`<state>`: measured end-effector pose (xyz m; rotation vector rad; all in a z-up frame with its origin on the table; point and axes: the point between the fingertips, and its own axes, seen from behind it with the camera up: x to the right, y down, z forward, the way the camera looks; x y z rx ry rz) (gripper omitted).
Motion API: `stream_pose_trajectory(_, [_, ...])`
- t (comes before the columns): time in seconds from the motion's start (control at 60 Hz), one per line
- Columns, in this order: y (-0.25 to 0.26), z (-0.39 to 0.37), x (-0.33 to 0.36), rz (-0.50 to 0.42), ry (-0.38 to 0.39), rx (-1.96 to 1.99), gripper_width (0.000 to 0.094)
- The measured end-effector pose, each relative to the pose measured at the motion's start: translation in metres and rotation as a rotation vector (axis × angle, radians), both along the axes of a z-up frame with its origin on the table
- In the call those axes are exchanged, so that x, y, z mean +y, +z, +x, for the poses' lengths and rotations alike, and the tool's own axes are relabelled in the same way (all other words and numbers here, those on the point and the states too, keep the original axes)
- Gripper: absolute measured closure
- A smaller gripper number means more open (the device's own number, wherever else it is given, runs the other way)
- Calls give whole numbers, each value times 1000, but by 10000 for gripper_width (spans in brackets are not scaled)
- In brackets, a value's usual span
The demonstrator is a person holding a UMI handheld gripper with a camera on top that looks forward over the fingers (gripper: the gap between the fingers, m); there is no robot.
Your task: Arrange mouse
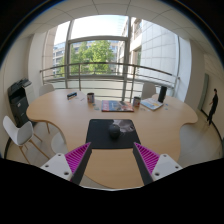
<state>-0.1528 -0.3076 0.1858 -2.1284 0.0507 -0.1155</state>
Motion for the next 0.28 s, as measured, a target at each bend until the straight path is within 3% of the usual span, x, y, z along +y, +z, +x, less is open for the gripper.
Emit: stream_pose_trajectory(0.283, [0, -5, -31, -5, -1, -3, 94])
